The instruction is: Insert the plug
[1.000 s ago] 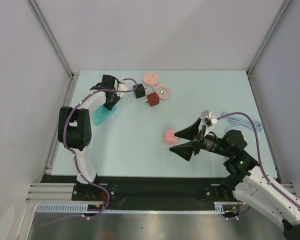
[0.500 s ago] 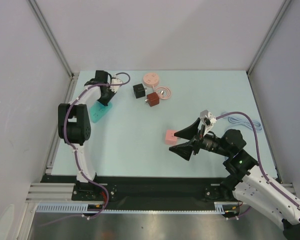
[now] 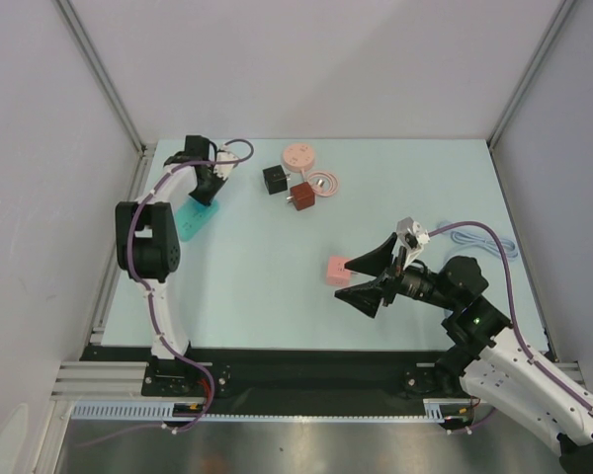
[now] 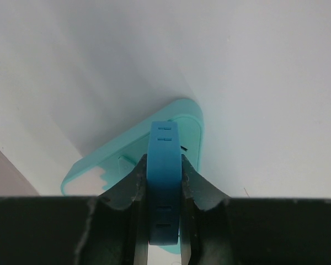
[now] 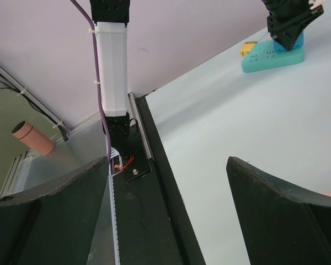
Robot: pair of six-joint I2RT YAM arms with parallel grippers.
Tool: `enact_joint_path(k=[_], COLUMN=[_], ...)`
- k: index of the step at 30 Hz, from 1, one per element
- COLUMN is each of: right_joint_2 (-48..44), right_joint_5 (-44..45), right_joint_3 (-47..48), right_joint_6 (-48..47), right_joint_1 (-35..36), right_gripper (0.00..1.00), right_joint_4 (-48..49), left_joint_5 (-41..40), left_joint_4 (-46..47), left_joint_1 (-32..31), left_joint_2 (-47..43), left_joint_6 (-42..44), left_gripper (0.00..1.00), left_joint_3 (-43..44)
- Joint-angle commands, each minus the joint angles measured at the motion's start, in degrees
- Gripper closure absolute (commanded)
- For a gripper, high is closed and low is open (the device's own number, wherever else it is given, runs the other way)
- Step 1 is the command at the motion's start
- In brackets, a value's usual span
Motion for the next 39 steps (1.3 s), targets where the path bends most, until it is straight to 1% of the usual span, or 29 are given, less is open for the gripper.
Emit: enact_joint_path(k=[1,2,3,5,6,8,10,11,12,17,18,23,26,27,28,29,31,32,33,34,36,37,38,39], right_joint_2=[-0.79,-0.88,-0.79,-0.71,-0.71,-0.62,-0.53,-0.36,-0.35,-0.35,-0.35,0.44,1.05,1.14,1.31,1.49,2.1,2.19,2.28,2.46,2.2,2.2,2.11,2.11], right_joint_5=[-0.18,-0.18,-0.18,0.08,0.17,0.17,0.17,0.34,0.43,1.13,1.14,1.31,1.14,1.05,1.05,1.05,0.96,0.79,0.7,0.7,0.7,0.96,1.05,1.05], right_joint_3=[0.46,0.55,0.55,0.55,0.72,0.64,0.46,0.55,0.55,0.63,0.63,0.63,0.64,0.55,0.46,0.55,0.63,0.72,0.72,0.81,0.64,0.72,0.72,0.81], right_joint_6=[-0.26,-0.35,-0.44,-0.52,-0.7,-0.52,-0.52,-0.52,-0.61,-1.31,-1.23,-1.4,-1.4,-1.32,-1.31,-1.23,-1.14,-1.14,-1.05,-1.05,-1.23,-1.14,-1.31,-1.4], right_joint_1=[-0.24,-0.24,-0.24,-0.24,-0.24,-0.24,-0.24,-0.24,-0.24,-0.24,-0.33,-0.33,-0.42,-0.42,-0.42,-0.42,-0.42,-0.42,-0.33,-0.42,-0.42,-0.42,-0.42,-0.51], right_gripper=[0.05,0.05,0.05,0.05,0.05,0.05,0.05,0.05,0.05,0.05,0.05,0.05,0.05,0.05,0.05,0.05,0.05,0.05,0.05,0.05,0.05,0.05,0.05,0.05], right_joint_4=[0.99,0.9,0.81,0.72,0.55,0.63,0.81,0.64,0.64,0.11,-0.07,0.02,0.11,0.28,0.37,0.63,0.72,0.81,0.72,0.81,0.81,0.64,0.55,0.46], left_joint_5=[1.33,1.41,1.41,1.15,0.63,0.54,0.54,-0.86,-0.96,-0.69,-2.17,-6.75,-10.79,-12.89,-14.39,-18.76,-24.83,-31.22,-32.5,-33.21,-30.15,-28.75,-28.73,-22.12], left_joint_4=[-5.05,-4.61,-3.82,-3.73,-3.64,-3.81,-4.08,-4.25,-4.52,-5.57,-5.75,-6.19,-4.79,-3.56,-3.55,-1.9,0.91,3.11,3.3,4.0,4.1,4.27,4.27,4.44], left_joint_1=[1.62,1.62,1.62,1.36,1.1,0.66,0.22,0.04,-0.13,-1.98,-2.41,-4.44,-4.44,-4.44,-4.44,-4.44,-4.35,-4.27,-3.74,-3.39,-1.38,-0.49,0.38,2.22], left_joint_2=[3.34,2.11,1.32,-0.61,-1.23,-2.29,-3.78,-4.31,-5.27,-8.35,-8.79,-11.86,-13.1,-13.19,-13.19,-13.63,-14.33,-14.59,-14.51,-14.42,-14.16,-14.16,-14.16,-14.24], left_joint_6=[-1.57,-1.48,-1.48,-1.31,-0.96,-0.87,-0.69,-0.6,-0.43,-0.25,-0.25,-0.25,-3.58,-6.64,-7.54,-8.85,-11.58,-12.63,-14.3,-15.79,-20.8,-24.73,-24.77,-27.3], left_gripper=[0.94,0.86,0.73,0.7,0.64,0.6,0.53,0.5,0.4,0.31,0.01,0.0,0.0,0.0,0.0,0.0,0.0,0.0,0.0,0.0,0.0,0.0,0.0,0.01], left_joint_3=[-5.16,-5.6,-5.96,-6.31,-6.31,-5.79,-5.17,-4.65,-4.38,-2.45,-2.1,-0.25,1.42,2.21,3.78,4.23,4.59,4.59,4.85,5.02,5.03,4.5,4.15,3.71])
